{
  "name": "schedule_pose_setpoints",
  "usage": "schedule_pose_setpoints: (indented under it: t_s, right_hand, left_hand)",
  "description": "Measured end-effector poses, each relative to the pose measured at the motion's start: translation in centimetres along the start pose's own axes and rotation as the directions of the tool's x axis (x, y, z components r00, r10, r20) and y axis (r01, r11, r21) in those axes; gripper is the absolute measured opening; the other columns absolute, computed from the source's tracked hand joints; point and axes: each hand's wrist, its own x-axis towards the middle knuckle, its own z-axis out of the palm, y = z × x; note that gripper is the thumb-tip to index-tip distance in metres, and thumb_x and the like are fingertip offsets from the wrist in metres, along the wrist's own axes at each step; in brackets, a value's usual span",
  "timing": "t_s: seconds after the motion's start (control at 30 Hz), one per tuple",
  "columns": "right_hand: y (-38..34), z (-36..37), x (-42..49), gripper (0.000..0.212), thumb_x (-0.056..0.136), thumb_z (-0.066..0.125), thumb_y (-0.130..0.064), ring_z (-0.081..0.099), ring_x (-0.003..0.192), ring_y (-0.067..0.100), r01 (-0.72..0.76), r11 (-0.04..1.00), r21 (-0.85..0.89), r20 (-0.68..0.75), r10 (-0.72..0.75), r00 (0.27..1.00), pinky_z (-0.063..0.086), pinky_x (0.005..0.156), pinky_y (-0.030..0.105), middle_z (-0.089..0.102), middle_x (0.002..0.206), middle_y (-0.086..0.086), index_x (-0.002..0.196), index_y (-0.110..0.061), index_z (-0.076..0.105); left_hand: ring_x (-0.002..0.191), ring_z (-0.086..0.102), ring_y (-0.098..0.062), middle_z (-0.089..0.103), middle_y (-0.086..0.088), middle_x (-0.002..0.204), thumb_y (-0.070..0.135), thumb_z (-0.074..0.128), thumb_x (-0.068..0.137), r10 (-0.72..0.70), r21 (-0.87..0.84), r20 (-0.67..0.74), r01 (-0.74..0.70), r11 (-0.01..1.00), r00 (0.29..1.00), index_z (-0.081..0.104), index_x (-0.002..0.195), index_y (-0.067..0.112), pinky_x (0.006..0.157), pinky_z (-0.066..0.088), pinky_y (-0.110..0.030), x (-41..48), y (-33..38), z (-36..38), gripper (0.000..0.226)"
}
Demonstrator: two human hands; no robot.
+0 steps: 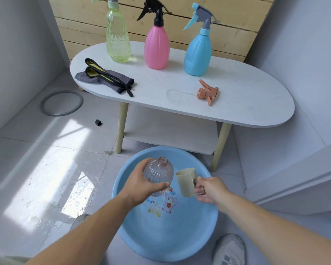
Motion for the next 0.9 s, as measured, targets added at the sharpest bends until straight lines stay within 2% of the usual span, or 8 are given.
schedule_pose_setpoints:
  t_s: [0.1,0.2,0.3,0.43,0.53,0.6,0.77,0.9]
  right_hand:
    - [1.0,0.2,1.4,0.029,0.099,0.056,-0.027,0.056,0.058,0.023,-0.082,0.996,-0.016,0.011,0.082,0.997,0.054,0.049,0.024,0.062,0.07,0.013,0.081,-0.005,0.057]
    - [1.7,0.3,2.8,0.03,0.099,0.056,-0.029,0.059,0.059,0.025,-0.119,0.992,-0.048,0.003,0.119,0.993,0.054,0.046,0.024,0.064,0.072,0.014,0.081,-0.005,0.059]
    - [2.1,0.4,4.2,0.032,0.098,0.057,-0.031,0.061,0.058,0.025,-0.136,0.989,-0.061,-0.009,0.136,0.991,0.054,0.048,0.026,0.065,0.071,0.014,0.081,-0.005,0.06]
    - [2.3,1.1,5.5,0.032,0.097,0.06,-0.032,0.061,0.058,0.027,-0.155,0.986,-0.059,-0.008,0.154,0.988,0.059,0.058,0.032,0.065,0.066,0.013,0.08,-0.004,0.062]
    - [2.6,1.7,6.0,0.032,0.095,0.061,-0.032,0.061,0.058,0.027,-0.163,0.984,-0.074,-0.012,0.162,0.987,0.061,0.063,0.034,0.067,0.069,0.014,0.081,-0.003,0.063]
    - [2.8,2.0,6.1,0.032,0.095,0.061,-0.033,0.062,0.059,0.028,-0.158,0.983,-0.094,-0.006,0.159,0.987,0.06,0.062,0.032,0.068,0.072,0.014,0.081,-0.004,0.063]
    - [3.1,2.5,6.1,0.034,0.096,0.06,-0.035,0.069,0.07,0.03,-0.125,0.979,-0.163,-0.012,0.125,0.992,0.063,0.068,0.037,0.073,0.081,0.015,0.083,-0.004,0.065]
    - [2.9,2.4,5.8,0.034,0.096,0.059,-0.036,0.072,0.077,0.031,-0.104,0.979,-0.176,-0.005,0.105,0.994,0.063,0.069,0.036,0.074,0.084,0.015,0.086,-0.004,0.066]
  left_hand:
    - [0.117,0.065,-0.006,0.065,0.014,0.128,0.039,0.098,0.054,0.001,-0.016,-0.009,-0.001,1.0,1.0,0.056,0.134,0.037,0.092,0.054,-0.022,0.2,-0.3,0.1,0.09]
    - [0.117,0.065,-0.004,0.065,0.015,0.128,0.043,0.097,0.052,-0.01,-0.025,-0.012,0.01,1.0,1.0,0.055,0.135,0.039,0.098,0.055,-0.026,0.6,-0.4,0.1,0.093]
    - [0.114,0.066,-0.002,0.066,0.018,0.124,0.043,0.096,0.052,-0.016,-0.035,-0.014,0.016,0.999,1.0,0.056,0.129,0.043,0.095,0.055,-0.025,0.8,-0.5,0.2,0.087]
    - [0.111,0.066,0.002,0.066,0.022,0.122,0.039,0.096,0.054,-0.036,-0.039,-0.016,0.035,0.999,0.999,0.055,0.126,0.047,0.088,0.054,-0.017,1.0,-0.4,0.5,0.084]
    - [0.112,0.064,0.003,0.062,0.023,0.124,0.037,0.096,0.056,-0.038,-0.039,-0.017,0.038,0.999,0.999,0.05,0.132,0.045,0.079,0.053,-0.01,1.1,-0.1,0.5,0.089]
    - [0.11,0.063,0.007,0.061,0.023,0.126,0.035,0.095,0.058,-0.036,-0.043,-0.016,0.035,0.998,0.999,0.048,0.133,0.046,0.075,0.053,-0.007,1.1,0.1,0.5,0.089]
    - [0.109,0.063,0.008,0.061,0.022,0.127,0.035,0.095,0.058,-0.038,-0.044,-0.016,0.037,0.998,0.999,0.05,0.13,0.048,0.074,0.052,-0.006,1.0,0.1,0.4,0.086]
    - [0.112,0.062,0.006,0.06,0.02,0.129,0.031,0.097,0.062,-0.038,-0.05,-0.015,0.037,0.998,0.999,0.049,0.138,0.041,0.074,0.053,-0.006,0.9,0.0,0.3,0.091]
